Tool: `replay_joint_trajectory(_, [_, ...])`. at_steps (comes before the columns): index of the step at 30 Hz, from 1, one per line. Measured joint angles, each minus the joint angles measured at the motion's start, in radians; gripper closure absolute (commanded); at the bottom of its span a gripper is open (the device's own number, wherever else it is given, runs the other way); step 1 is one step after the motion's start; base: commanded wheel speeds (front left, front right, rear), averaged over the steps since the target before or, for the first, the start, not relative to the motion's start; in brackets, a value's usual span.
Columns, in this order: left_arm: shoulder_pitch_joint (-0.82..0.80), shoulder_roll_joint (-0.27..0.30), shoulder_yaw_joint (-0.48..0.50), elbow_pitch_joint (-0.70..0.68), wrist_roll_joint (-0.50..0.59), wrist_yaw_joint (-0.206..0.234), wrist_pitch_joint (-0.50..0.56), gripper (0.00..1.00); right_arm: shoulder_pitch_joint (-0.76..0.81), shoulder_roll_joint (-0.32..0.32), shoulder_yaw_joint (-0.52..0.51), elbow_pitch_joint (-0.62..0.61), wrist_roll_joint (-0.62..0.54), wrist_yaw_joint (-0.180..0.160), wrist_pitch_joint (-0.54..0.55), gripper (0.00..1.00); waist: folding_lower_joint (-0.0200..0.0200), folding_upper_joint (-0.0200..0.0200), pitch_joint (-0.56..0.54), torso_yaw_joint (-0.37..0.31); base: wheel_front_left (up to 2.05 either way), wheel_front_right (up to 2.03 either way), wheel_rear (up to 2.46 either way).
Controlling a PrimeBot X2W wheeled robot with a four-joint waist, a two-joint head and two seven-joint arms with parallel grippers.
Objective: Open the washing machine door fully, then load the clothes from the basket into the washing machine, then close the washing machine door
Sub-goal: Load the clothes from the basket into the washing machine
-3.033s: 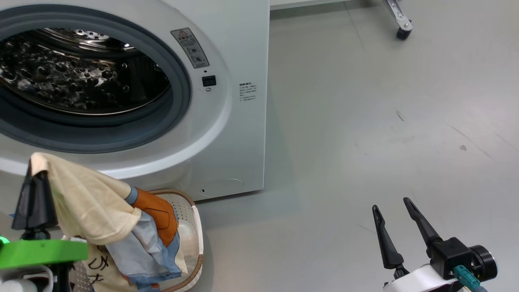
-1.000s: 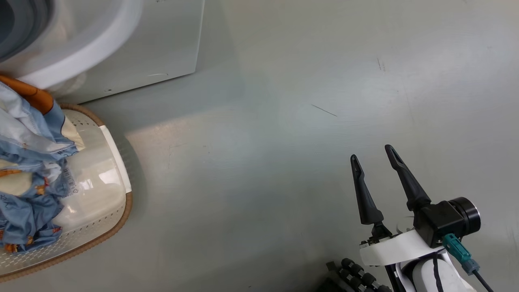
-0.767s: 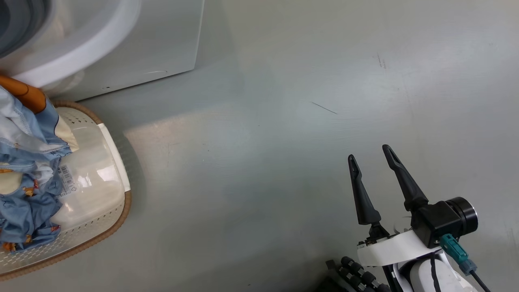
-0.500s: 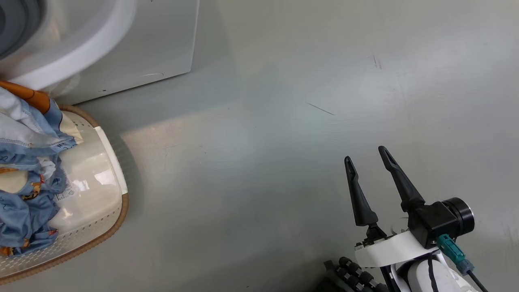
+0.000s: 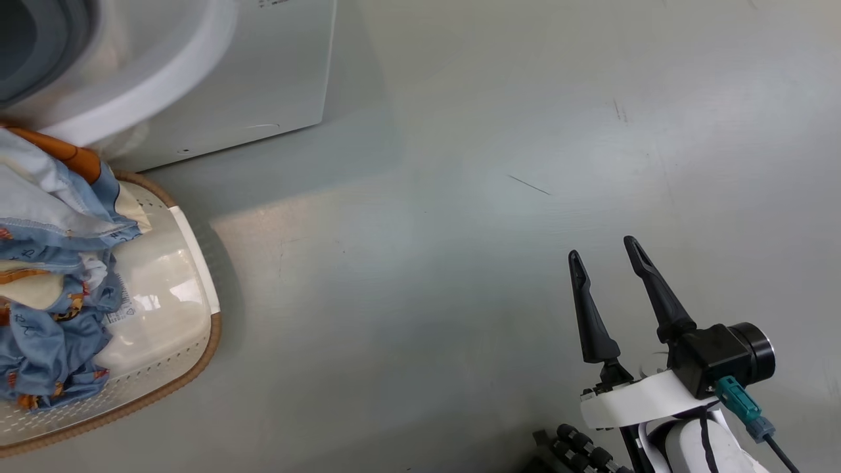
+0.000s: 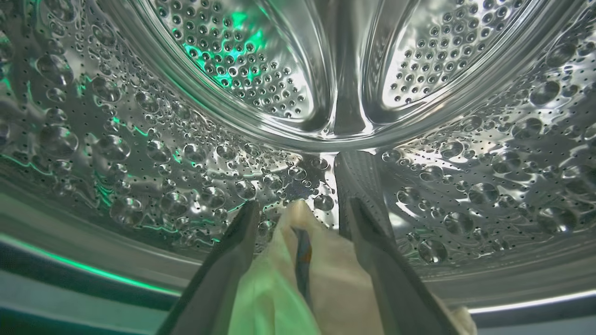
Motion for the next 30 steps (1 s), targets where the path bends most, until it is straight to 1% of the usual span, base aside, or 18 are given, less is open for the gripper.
replay_joint_trajectory(9, [0.001,-0.082,-0.014,0.058,-0.001,0.022,-0.020,0.00,-0.035,0.000,-0.005,0.014,0.007,0.000,0.000,0.00,0.0000,0.0000,-0.038,0.046,0.00,0.00,0.00])
replay_joint_trajectory(17, [0.014,-0.150,-0.010,0.057,-0.020,0.027,-0.055,0.00,-0.035,-0.001,-0.026,0.021,0.003,0.000,0.000,0.00,0.0000,0.0000,-0.064,0.104,0.00,0.00,0.00])
replay_joint_trajectory(20, [0.037,-0.178,-0.013,0.039,-0.029,0.026,-0.070,0.00,-0.036,-0.002,-0.039,0.024,-0.005,0.000,0.000,0.00,0.0000,0.0000,-0.069,0.128,0.00,0.00,0.00])
replay_joint_trajectory(26, [0.088,-0.239,-0.028,-0.006,-0.049,0.006,-0.084,0.00,-0.046,-0.006,-0.070,0.023,-0.020,0.000,0.000,0.00,0.0000,0.0000,-0.070,0.180,0.00,0.00,0.00])
replay_joint_trajectory(30, [0.135,-0.263,-0.033,-0.046,-0.067,-0.003,-0.106,0.00,-0.065,-0.013,-0.086,0.019,-0.032,0.000,0.000,0.00,0.0000,0.0000,-0.063,0.217,0.00,0.00,0.00])
